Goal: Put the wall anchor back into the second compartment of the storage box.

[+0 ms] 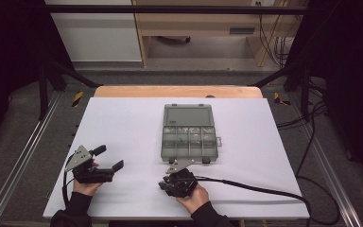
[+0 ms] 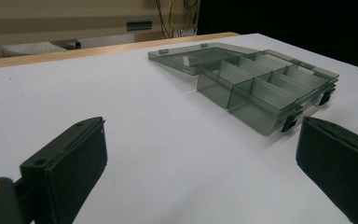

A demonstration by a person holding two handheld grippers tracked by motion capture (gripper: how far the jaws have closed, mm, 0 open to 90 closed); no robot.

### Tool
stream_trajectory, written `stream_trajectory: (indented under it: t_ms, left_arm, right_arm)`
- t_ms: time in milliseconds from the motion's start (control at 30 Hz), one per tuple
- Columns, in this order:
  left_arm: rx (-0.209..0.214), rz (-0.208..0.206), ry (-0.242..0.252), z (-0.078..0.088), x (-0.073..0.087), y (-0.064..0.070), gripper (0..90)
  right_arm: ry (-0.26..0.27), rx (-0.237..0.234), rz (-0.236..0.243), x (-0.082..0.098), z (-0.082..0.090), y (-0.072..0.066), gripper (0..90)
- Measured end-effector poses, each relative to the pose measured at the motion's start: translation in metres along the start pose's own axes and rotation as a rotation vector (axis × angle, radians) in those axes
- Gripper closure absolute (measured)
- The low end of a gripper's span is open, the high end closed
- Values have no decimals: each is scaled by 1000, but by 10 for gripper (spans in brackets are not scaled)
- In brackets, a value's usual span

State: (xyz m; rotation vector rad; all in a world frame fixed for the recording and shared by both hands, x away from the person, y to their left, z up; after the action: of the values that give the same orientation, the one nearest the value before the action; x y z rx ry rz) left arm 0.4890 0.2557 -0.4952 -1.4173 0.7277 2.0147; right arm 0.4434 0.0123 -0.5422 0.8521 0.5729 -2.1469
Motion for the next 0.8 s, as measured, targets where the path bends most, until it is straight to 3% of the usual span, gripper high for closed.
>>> stream_trajectory:
  t_ms: [500, 800]
  left_arm:
    - [-2, -1, 0, 0, 0, 0, 13]
    - [-2, 2, 3, 0, 0, 0, 13]
  right_arm:
    - [-17, -1, -3, 1, -2, 2, 817]
    - [-41, -12, -36, 0, -1, 4, 848]
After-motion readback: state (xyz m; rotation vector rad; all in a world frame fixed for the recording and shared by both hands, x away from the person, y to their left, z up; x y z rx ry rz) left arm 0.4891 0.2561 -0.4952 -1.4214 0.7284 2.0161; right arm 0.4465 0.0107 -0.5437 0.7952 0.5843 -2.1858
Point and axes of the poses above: each handheld gripper's, and its own axes: z roughly backward along the jaws, x roughly out of its underside, y roughly to its right, the point moved 6 cm from there along -z, roughly forward along the jaws, and after that the axes turned 4 degrees about x, right-handed, at the moved point
